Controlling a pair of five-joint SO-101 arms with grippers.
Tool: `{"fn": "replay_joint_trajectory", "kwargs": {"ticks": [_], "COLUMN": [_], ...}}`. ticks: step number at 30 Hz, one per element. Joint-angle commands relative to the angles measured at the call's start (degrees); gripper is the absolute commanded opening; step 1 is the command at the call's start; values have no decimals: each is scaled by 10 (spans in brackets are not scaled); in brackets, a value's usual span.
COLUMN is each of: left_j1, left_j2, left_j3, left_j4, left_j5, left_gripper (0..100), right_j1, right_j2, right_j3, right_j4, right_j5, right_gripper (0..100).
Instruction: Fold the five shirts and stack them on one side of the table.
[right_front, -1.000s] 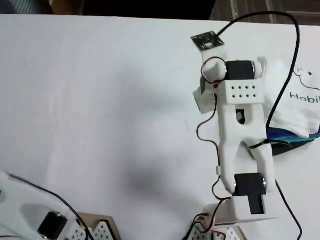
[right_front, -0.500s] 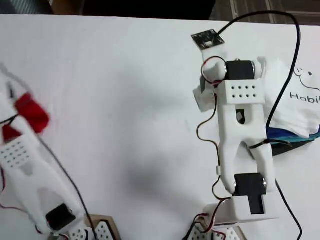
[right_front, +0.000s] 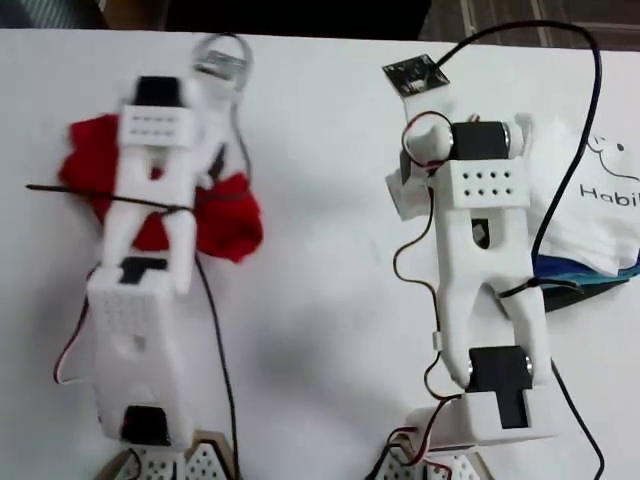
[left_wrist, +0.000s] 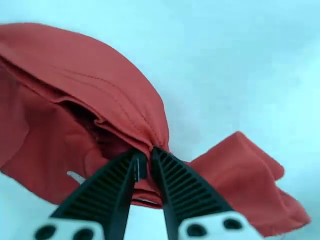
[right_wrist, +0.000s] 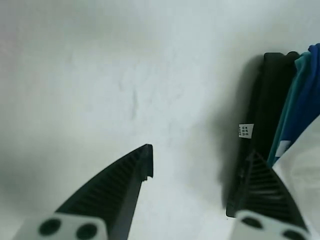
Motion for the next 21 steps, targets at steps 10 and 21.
{"fn": "replay_joint_trajectory", "kwargs": {"ticks": [10, 21], "left_j1": [207, -36], "left_j2": [-252, -355], "left_j3": [134, 135], "left_j4": [9, 9], "left_j5": [6, 3], "left_gripper": [234, 203], "right_j1": [-4, -36], "right_j2": [-28, -28], "right_j3": [-2, -2], "right_j4": [-17, -17], "right_j5": [-1, 0], "right_gripper": [296, 296]}}
